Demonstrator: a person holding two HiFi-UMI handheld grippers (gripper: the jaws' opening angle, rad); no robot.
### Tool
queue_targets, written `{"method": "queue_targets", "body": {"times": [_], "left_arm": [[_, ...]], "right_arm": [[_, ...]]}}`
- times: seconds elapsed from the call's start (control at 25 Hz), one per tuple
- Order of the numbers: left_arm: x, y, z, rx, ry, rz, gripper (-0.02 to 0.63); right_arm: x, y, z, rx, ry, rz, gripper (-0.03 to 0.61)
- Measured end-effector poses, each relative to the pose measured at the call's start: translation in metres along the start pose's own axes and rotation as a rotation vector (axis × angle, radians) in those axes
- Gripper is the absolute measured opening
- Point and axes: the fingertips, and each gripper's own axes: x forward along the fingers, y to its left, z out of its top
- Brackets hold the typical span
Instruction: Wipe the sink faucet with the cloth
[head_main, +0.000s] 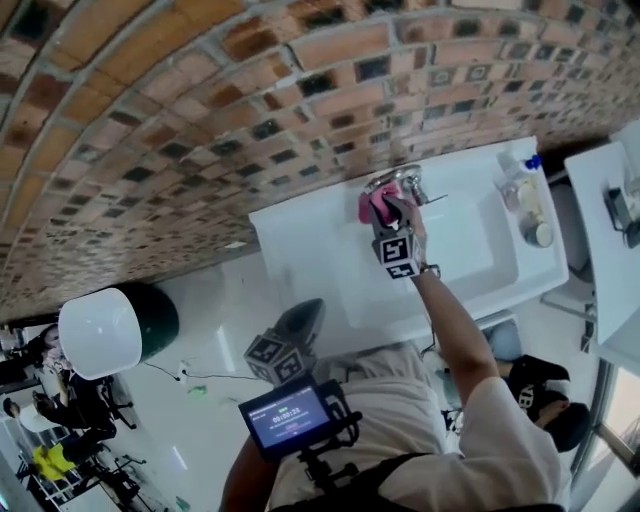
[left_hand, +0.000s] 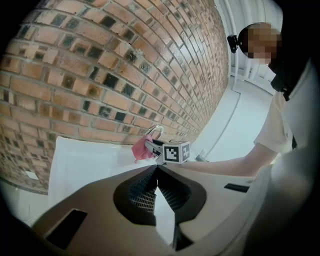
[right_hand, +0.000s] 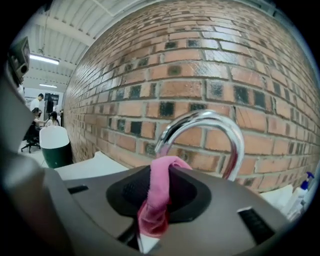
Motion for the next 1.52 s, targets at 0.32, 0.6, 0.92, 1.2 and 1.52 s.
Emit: {"method": "queue_targets", "body": {"times": [0.32,0.6,0.92,1.2,1.52], "left_arm": [[-0.011,0.006,0.001,-0.008,-0.049,0.035,-0.015],[-0.036,0.032,0.018,-0.003,-0.092,0.085,-0.015],[-0.200,0.078,0.026,-0.077,-0.355,0.365,-0.015],[-0.339,0.104,-0.016,-0.139,-0.544,0.640,-0.015],[-0.400,0.124,-0.037,-0.147,-0.636,0.587,-0.015]], "right_arm": [[0.007,0.051,0.045,-0.033,-0.082,0.119,0.103],[-0.040,0.099,0.103,0.118,-0.211,0.257,0.103],[-0.097,0.239,0.173,0.063,-0.154,0.525,0.104],[-0.095,0.390,0.204,0.014,-0.248,0.924,0.104],[-0.171,0.463,0.270,0.015,-0.129,0.871,0.106]]}}
